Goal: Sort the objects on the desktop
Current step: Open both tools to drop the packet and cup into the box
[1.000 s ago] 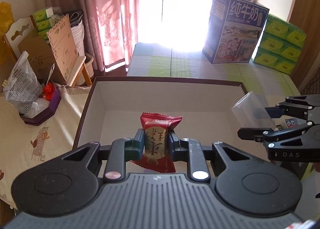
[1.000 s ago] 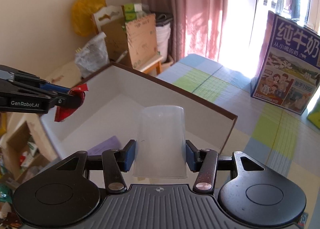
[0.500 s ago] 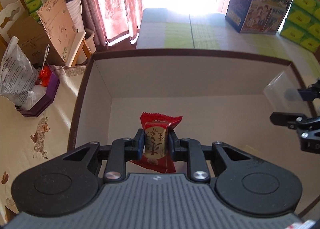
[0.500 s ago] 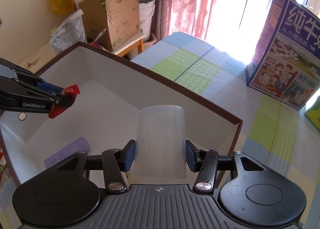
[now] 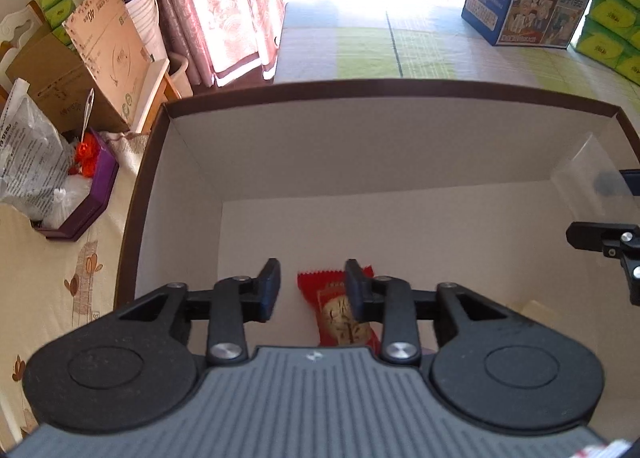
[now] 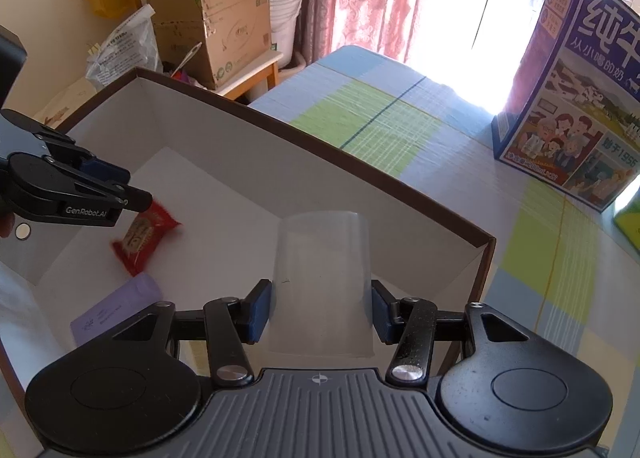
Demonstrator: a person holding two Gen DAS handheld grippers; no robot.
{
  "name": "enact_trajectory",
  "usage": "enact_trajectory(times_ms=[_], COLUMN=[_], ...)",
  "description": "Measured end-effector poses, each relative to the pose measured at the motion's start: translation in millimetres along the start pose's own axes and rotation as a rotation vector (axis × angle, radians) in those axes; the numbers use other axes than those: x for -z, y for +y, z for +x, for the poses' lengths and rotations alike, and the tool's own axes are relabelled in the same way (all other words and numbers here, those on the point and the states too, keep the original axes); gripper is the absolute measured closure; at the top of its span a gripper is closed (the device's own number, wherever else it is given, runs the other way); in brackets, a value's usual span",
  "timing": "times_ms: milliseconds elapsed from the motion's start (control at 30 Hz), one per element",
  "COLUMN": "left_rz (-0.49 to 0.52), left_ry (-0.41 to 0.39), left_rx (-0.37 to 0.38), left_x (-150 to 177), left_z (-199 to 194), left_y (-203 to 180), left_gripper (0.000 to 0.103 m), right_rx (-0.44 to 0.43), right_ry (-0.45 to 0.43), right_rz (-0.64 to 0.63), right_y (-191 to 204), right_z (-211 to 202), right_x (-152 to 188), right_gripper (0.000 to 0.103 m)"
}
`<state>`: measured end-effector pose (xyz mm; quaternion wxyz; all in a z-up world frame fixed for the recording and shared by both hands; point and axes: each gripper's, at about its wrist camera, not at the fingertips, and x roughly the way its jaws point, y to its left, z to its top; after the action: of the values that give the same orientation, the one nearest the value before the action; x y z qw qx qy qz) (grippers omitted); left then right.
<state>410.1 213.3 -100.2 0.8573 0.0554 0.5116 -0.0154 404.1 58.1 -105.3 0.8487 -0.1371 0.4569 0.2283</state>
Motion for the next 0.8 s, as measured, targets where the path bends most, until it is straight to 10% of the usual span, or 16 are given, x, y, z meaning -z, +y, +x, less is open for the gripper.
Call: enact_trajectory(times_ms=[667, 800], left_rz=[-0.001, -0.003], left_ry=[-0.080, -0.101], left_rx=[0.018, 0.022], left_x=[4, 7], left_z=[-30, -39], left_y=[10, 10], left_gripper=[0.050, 0.038], right_rx=[0.035, 0.029], right_ry=[-0.022, -0.050], right_rz=[-0.014, -0.006], right_y=[-1, -3], right_z=[7, 2], right_x=[4, 4], right_gripper=[0.054, 0.042])
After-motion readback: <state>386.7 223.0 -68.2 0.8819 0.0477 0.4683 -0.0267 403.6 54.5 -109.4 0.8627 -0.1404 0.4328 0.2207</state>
